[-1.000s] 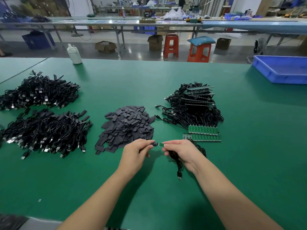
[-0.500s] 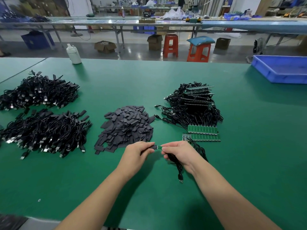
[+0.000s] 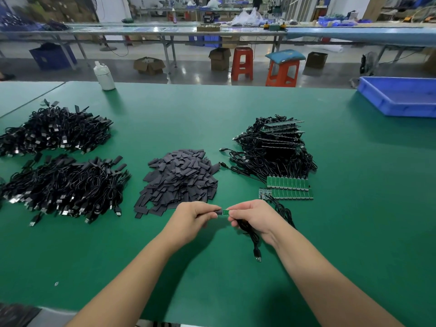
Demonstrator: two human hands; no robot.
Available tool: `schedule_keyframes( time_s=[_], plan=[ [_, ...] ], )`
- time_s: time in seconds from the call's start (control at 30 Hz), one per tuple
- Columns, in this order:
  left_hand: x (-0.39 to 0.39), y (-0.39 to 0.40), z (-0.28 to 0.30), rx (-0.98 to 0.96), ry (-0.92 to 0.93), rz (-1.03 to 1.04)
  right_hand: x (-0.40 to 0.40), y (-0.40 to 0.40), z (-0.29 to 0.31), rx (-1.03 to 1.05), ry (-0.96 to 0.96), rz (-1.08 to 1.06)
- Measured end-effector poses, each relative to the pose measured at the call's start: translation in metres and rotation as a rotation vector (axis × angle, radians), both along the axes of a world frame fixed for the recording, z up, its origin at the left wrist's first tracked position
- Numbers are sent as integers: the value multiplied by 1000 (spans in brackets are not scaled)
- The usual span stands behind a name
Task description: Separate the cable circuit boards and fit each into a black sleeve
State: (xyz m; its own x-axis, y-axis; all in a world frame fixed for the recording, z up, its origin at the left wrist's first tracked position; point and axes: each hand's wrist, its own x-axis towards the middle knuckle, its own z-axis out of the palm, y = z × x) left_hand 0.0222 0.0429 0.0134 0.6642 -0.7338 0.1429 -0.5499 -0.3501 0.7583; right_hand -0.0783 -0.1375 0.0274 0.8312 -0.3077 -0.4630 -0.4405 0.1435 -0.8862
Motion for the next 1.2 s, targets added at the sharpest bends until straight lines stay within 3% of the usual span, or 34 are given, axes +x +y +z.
schedule_keyframes(
  time_s=[0.2, 0.33, 0.47, 0.73, 0.83, 0.9, 1.07, 1.2],
  plan=[
    [-6, -4, 2, 72, -238, -99, 0, 2, -1, -23, 7, 16],
    [-9, -9, 0, 117, -275, -128, 1, 6, -4, -40, 0, 27],
    [-14, -14, -1, 162, -281, -136, -1, 6, -2, -196, -15, 138],
    [-9, -12, 5, 83, 34, 83, -6, 6, 0, -312, -38, 239],
    [-5, -9, 5, 39, 153, 52, -7, 8, -1, -407, -64, 254],
    [-5, -7, 6, 68, 40, -26, -6, 8, 0, -461, -43, 246],
    [-9, -4, 5, 208, -465, -100, -5, 9, 4, -458, 21, 272],
    [-11, -5, 4, 226, -512, -168, -4, 9, 6, -441, 52, 276]
  ],
)
